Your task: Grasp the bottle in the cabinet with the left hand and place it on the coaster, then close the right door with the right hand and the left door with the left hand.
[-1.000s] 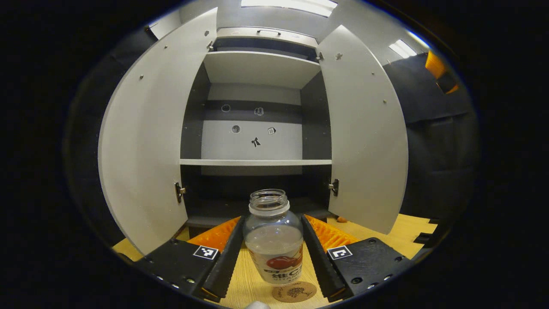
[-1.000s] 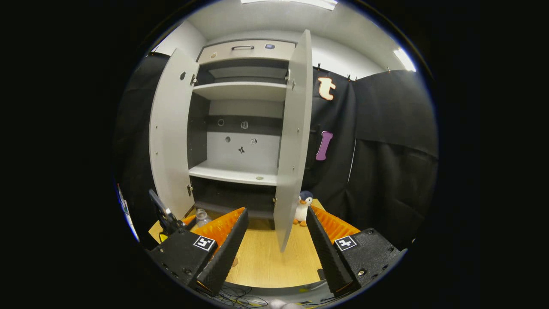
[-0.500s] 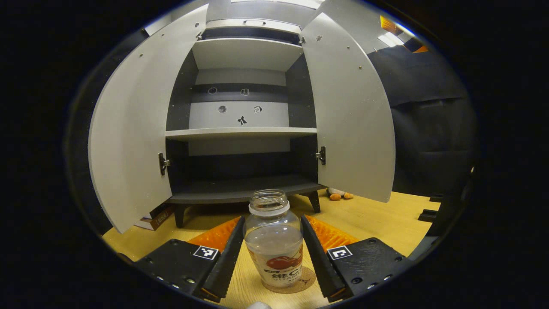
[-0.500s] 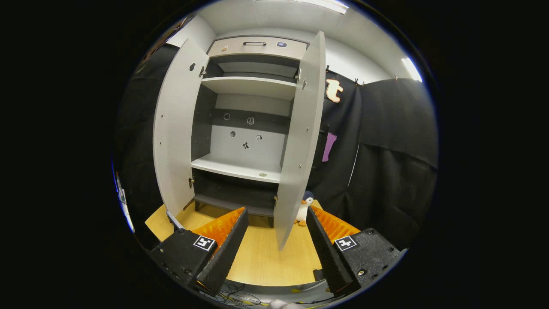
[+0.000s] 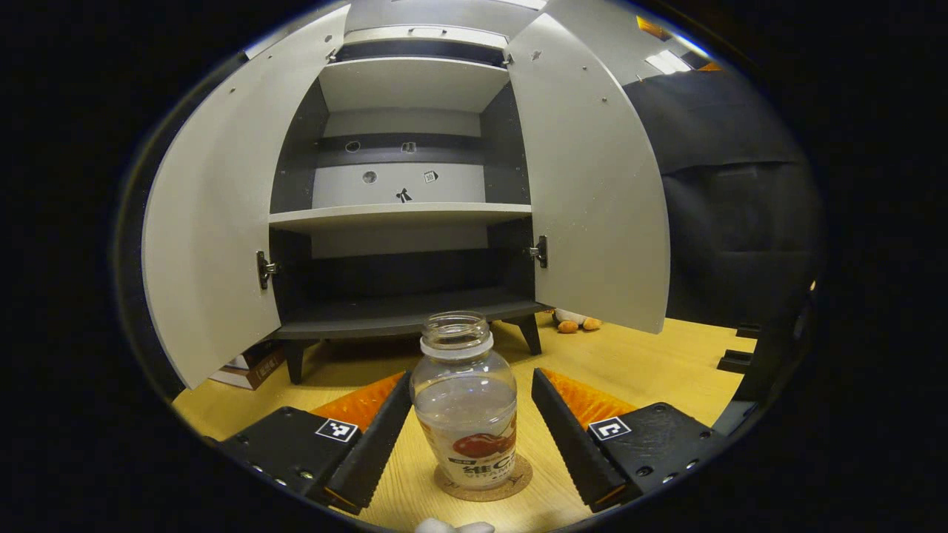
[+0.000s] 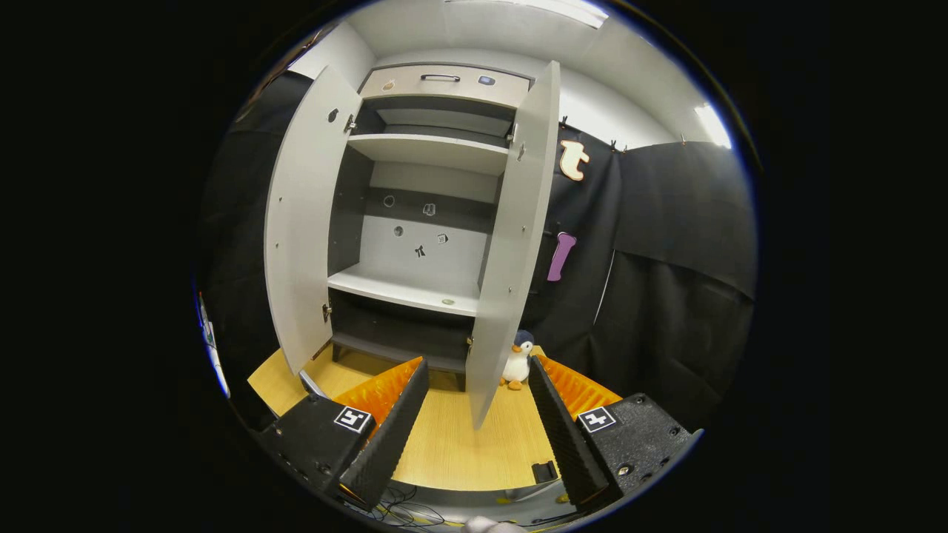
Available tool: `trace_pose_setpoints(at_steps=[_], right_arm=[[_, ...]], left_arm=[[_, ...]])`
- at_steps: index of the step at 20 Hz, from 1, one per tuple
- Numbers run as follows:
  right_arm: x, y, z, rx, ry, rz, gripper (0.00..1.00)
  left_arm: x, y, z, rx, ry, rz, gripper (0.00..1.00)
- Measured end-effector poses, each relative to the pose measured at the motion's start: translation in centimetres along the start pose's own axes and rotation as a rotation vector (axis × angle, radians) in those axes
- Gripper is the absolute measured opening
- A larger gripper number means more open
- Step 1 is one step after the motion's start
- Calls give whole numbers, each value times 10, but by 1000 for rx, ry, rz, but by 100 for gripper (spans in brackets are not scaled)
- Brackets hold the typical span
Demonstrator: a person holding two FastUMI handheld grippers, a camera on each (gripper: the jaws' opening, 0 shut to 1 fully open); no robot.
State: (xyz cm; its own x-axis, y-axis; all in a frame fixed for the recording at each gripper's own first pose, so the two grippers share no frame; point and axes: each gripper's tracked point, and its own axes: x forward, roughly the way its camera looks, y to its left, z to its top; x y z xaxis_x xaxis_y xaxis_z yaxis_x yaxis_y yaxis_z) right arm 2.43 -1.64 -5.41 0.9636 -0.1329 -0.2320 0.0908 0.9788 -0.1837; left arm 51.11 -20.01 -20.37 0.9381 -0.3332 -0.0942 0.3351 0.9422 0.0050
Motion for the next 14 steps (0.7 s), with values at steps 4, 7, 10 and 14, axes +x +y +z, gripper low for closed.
trace_pose_setpoints(at_steps=[4,7,10,14], right_arm=[[-8,-4,8,19,-21,-12,84],[-17,-6,24,38,-63,-16,84],[-26,-9,39,46,-114,-25,84],[-36,-14,50,95,-153,-35,83]], left_arm=[[3,9,42,-5,-51,10,96],[2,14,95,-20,-92,19,96],[-6,14,156,-74,-131,-11,96],[-34,27,234,-130,-149,-24,96]])
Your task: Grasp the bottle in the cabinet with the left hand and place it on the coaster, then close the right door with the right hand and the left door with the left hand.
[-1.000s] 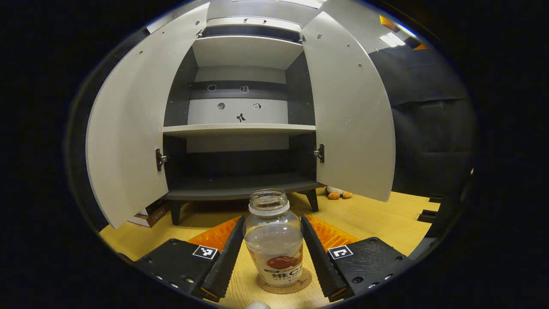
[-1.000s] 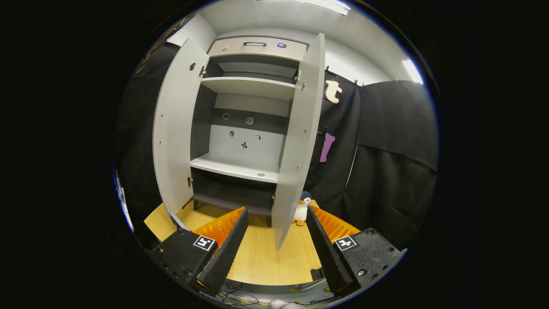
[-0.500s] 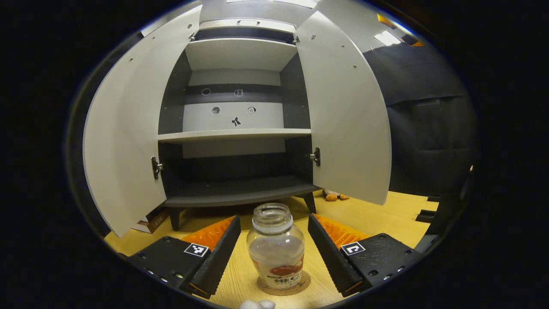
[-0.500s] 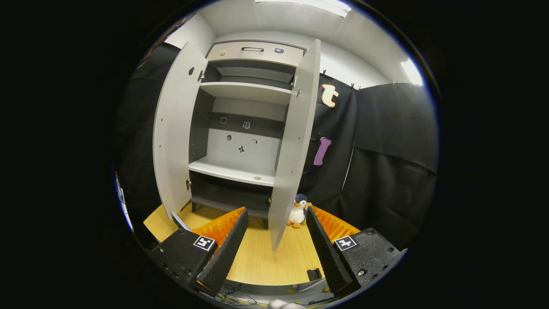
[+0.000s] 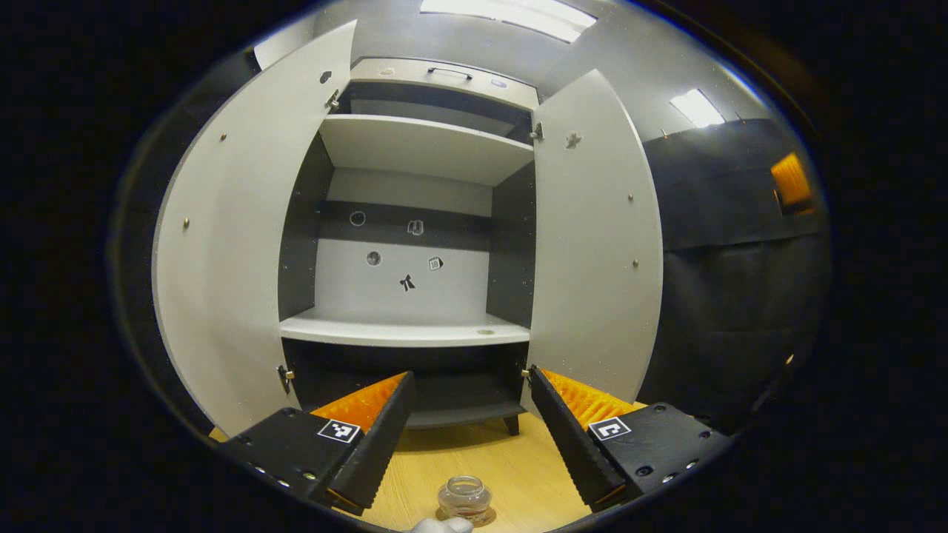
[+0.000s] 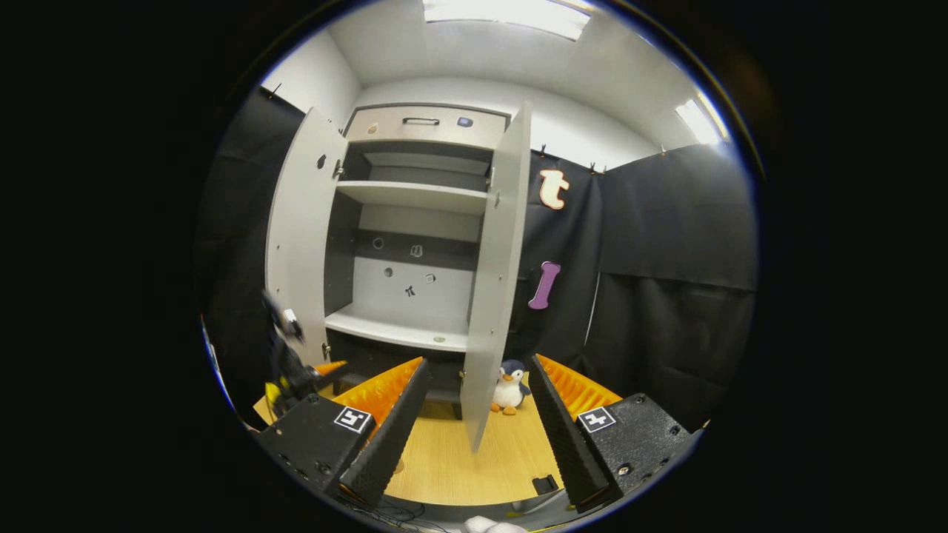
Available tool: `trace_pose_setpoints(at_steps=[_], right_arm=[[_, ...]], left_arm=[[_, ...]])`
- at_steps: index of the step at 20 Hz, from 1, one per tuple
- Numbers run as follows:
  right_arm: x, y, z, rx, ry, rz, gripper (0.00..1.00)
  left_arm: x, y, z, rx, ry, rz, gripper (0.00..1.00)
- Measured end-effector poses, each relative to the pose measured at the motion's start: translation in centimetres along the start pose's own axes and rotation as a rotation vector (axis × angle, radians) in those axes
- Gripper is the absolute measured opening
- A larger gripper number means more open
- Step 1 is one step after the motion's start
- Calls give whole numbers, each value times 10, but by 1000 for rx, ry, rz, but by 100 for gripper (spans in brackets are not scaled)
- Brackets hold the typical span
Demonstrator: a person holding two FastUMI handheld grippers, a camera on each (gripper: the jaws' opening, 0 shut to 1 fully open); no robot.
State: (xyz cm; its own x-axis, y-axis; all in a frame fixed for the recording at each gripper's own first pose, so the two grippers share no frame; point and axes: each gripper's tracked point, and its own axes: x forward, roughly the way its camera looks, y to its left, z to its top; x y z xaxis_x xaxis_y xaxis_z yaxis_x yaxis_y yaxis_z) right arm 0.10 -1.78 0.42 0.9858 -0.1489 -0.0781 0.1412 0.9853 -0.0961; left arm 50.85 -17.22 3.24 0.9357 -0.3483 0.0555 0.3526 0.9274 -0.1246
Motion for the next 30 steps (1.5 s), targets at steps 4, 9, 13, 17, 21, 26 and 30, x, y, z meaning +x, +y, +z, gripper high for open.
trace_pose_setpoints(at_steps=[4,9,13,17,21,26,30], right_arm=[[-3,3,4,40,-25,19,83],[3,6,6,53,-43,47,83],[29,-10,-3,71,-26,41,83],[76,-53,-5,68,-10,-3,83],[141,-101,-7,85,16,-31,83],[220,-147,0,116,26,-23,83],[256,-150,2,108,47,65,84]], left_arm=[[-32,29,73,27,-39,49,96],[-89,83,106,73,-24,146,96],[-137,125,100,125,17,243,94],[-165,138,85,107,56,303,96],[-167,128,89,121,50,339,96],[-143,103,105,145,23,345,96],[-121,79,108,151,13,348,95]])
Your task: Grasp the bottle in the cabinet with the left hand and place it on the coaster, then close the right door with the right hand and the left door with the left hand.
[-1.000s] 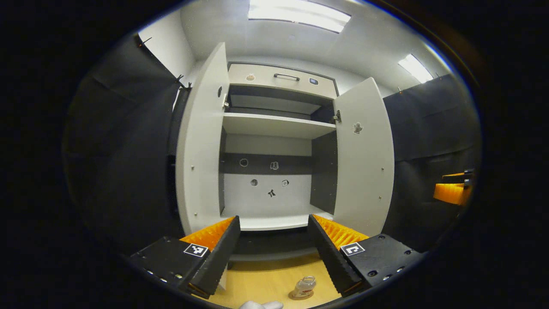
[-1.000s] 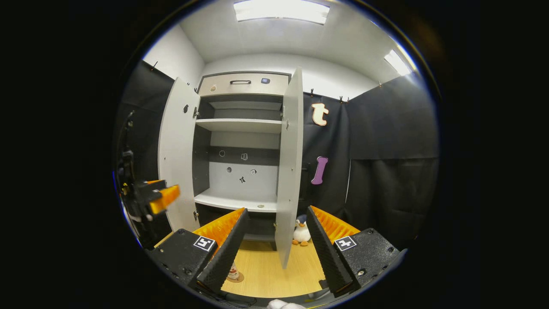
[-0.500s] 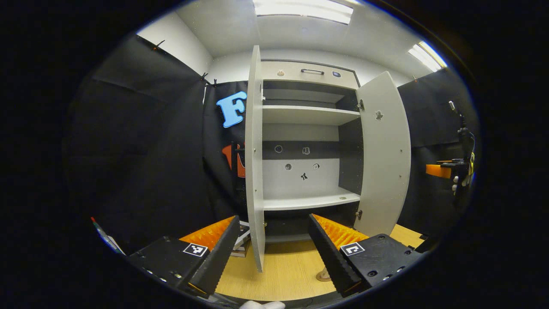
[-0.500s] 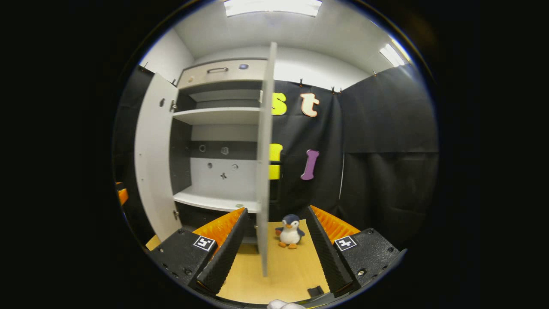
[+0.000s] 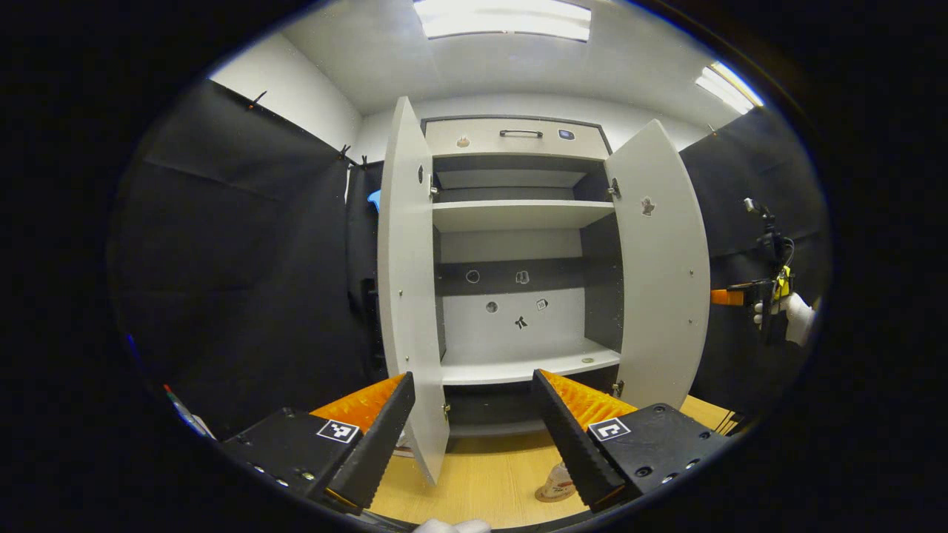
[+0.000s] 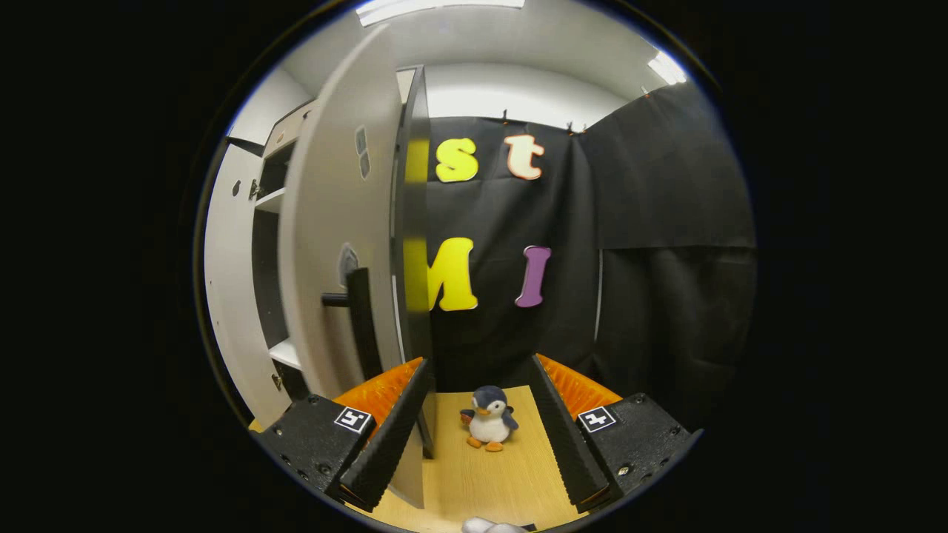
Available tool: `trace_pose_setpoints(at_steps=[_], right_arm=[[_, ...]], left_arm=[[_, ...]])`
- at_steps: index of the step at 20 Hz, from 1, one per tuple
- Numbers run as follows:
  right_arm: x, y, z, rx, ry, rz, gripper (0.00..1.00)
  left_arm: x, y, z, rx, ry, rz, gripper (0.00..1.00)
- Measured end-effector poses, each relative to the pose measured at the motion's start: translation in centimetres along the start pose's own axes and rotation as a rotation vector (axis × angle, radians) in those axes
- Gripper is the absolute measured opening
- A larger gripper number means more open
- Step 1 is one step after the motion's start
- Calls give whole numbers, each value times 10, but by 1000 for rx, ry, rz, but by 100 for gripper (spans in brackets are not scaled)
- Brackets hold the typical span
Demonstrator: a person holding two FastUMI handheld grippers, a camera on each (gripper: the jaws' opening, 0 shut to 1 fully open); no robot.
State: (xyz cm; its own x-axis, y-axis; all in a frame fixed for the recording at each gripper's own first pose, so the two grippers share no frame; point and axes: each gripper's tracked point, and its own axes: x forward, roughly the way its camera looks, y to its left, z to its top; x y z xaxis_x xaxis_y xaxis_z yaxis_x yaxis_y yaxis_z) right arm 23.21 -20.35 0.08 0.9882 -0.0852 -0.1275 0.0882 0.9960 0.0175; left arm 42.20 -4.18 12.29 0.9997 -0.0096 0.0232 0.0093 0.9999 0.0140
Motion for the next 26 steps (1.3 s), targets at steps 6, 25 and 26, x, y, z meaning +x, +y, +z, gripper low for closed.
trace_pose_setpoints(at_steps=[6,25,26], right_arm=[[14,28,9,-19,-3,148,84],[15,168,3,-54,-4,430,80],[12,168,5,-55,-13,428,80]], left_arm=[[12,-16,-7,5,28,46,96],[-8,12,-17,-16,58,247,96],[-8,13,-17,-15,59,244,95]])
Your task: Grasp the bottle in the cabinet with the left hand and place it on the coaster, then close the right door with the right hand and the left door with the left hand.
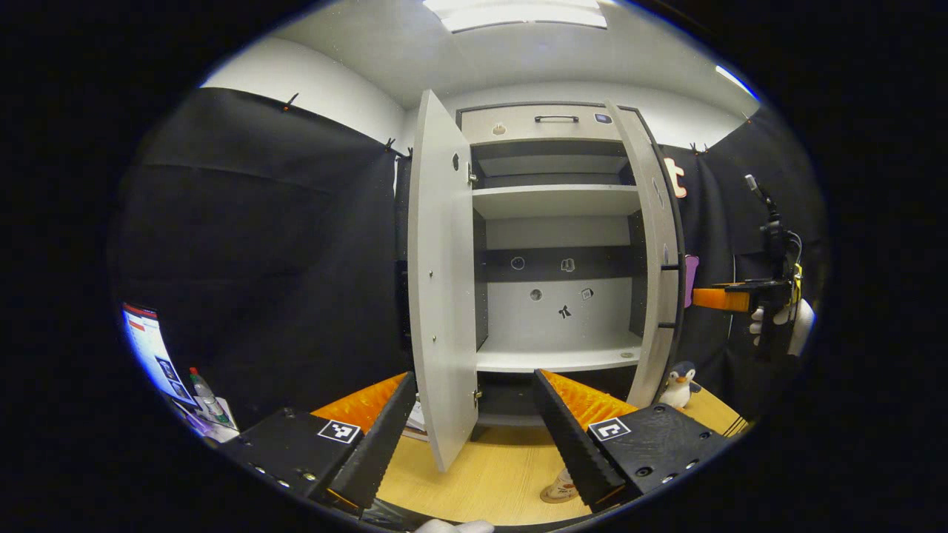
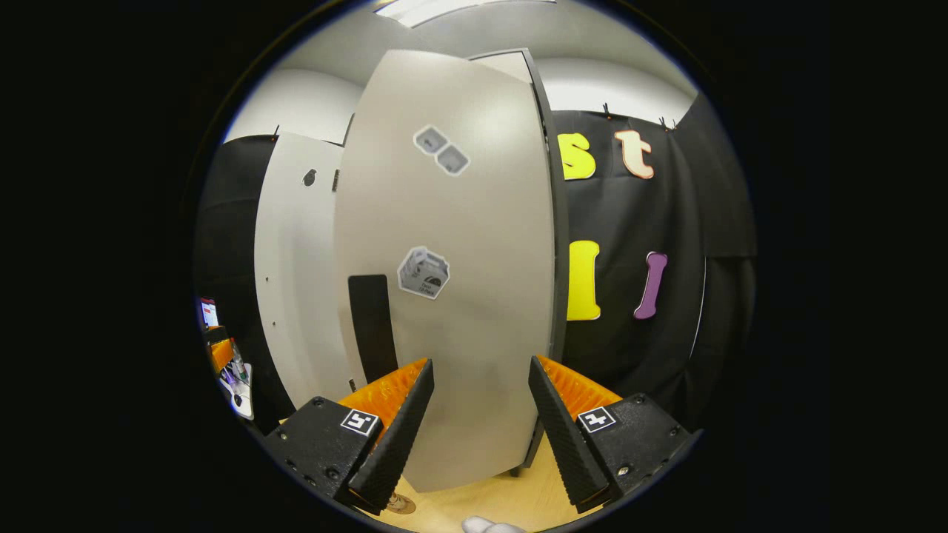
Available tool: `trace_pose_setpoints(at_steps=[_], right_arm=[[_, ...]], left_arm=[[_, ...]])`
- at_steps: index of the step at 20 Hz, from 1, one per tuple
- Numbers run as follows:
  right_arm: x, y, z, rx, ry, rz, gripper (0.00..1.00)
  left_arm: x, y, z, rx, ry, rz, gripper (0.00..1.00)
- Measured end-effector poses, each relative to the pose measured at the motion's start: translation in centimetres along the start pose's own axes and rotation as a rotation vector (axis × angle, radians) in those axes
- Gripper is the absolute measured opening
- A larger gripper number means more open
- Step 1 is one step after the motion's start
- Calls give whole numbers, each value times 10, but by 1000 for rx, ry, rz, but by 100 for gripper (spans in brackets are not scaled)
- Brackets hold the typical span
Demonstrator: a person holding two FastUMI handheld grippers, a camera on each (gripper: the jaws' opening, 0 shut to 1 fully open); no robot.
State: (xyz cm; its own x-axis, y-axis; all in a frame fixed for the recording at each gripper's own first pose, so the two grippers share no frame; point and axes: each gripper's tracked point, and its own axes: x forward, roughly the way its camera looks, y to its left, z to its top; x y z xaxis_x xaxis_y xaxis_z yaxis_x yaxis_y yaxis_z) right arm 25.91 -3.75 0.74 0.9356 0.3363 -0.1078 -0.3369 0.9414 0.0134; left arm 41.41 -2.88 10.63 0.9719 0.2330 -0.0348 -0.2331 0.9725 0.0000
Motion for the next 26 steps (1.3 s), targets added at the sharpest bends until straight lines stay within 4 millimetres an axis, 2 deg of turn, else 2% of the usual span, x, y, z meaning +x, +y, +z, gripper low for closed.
trace_pose_setpoints(at_steps=[5,9,12,14,17,21,24,26], right_arm=[[-25,8,6,5,-21,-19,80],[-55,28,9,21,-47,-63,80],[-88,49,3,51,-55,-117,80],[-108,68,-11,80,-29,-137,80],[-142,88,-32,93,15,-195,80],[-179,101,-47,69,68,-276,80],[-200,111,-50,58,87,-309,80],[-209,112,-47,39,82,-330,80]], left_arm=[[7,9,0,13,3,-26,95],[17,25,3,7,1,-86,96],[30,50,7,-1,6,-123,96],[42,68,8,11,0,-134,96],[70,110,9,39,-26,-120,96],[113,153,7,27,-44,-89,96],[151,179,14,26,-56,-57,96],[173,186,12,19,-52,-47,96]])
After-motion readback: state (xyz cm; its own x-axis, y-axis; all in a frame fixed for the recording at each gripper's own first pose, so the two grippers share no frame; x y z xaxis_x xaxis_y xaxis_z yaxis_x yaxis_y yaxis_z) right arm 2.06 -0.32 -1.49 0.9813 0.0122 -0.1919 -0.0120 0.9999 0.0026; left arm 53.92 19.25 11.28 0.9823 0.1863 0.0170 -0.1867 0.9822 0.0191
